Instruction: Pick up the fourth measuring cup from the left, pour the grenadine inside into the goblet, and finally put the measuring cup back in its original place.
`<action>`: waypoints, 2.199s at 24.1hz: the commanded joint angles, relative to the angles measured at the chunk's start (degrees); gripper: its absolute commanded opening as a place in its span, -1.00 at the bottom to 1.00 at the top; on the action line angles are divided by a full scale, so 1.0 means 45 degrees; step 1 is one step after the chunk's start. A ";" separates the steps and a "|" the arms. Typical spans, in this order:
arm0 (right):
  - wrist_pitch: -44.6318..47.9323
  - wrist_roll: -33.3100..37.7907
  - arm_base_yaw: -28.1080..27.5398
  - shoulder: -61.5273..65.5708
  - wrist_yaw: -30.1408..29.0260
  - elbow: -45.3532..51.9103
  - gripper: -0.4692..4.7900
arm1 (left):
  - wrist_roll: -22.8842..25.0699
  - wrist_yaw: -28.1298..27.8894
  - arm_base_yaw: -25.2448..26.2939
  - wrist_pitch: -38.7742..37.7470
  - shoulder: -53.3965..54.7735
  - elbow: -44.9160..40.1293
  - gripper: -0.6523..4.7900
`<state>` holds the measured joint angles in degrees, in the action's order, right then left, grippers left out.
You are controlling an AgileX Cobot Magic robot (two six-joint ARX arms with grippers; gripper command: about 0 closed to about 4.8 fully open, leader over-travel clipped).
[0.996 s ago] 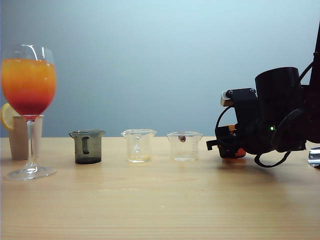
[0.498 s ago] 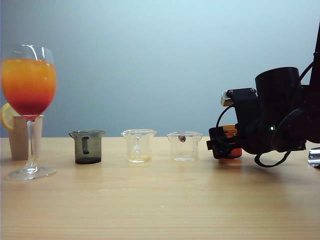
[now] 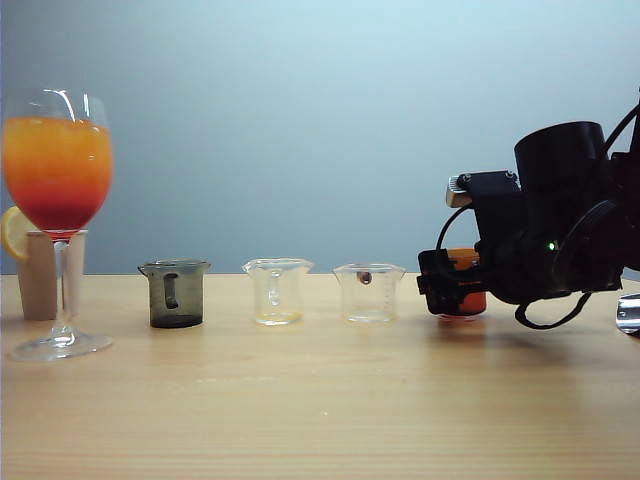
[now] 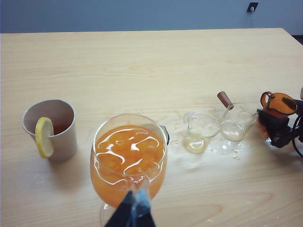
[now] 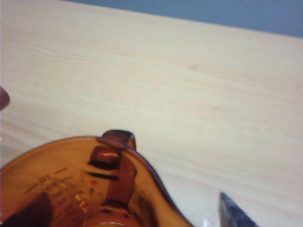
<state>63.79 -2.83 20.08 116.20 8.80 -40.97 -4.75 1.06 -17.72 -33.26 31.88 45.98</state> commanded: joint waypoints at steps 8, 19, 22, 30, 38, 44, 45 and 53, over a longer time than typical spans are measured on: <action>-0.0073 0.0355 0.0005 -0.0136 -0.0350 0.0000 1.00 | -0.0044 0.0058 0.0000 0.0121 0.0044 0.0015 -0.78; -0.0709 0.0393 0.0005 -0.0588 -0.0899 0.0019 1.00 | -0.0044 0.0058 0.0000 0.0121 0.0044 0.0015 -0.78; -0.1263 0.0384 0.0000 -0.0767 -0.0894 0.0024 1.00 | -0.0044 0.0053 0.0000 0.0126 0.0049 0.0015 -0.78; -0.2025 0.0393 0.0015 -0.1258 -0.1185 0.0131 1.00 | -0.0044 0.0053 0.0000 0.0141 0.0053 0.0015 -0.78; -0.4867 0.0398 0.0019 -0.2793 -0.1671 0.0175 1.00 | -0.0044 0.0053 0.0000 0.0170 0.0053 0.0015 -0.78; -0.7902 0.0403 0.0019 -0.4255 -0.1710 0.0170 1.00 | -0.0044 0.0053 0.0000 0.0170 0.0049 0.0015 -0.78; -0.8393 0.0403 0.0019 -0.4541 -0.1705 0.0170 1.00 | -0.0044 0.0058 0.0000 0.0170 0.0049 0.0019 -0.78; -1.3580 0.0738 0.0019 -0.9063 -0.2895 0.0160 -0.66 | -0.0044 0.0053 0.0000 0.0170 0.0000 0.0039 -0.78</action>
<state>6.20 0.40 20.08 77.89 -0.71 -40.12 -4.78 1.06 -17.72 -33.23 32.12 45.98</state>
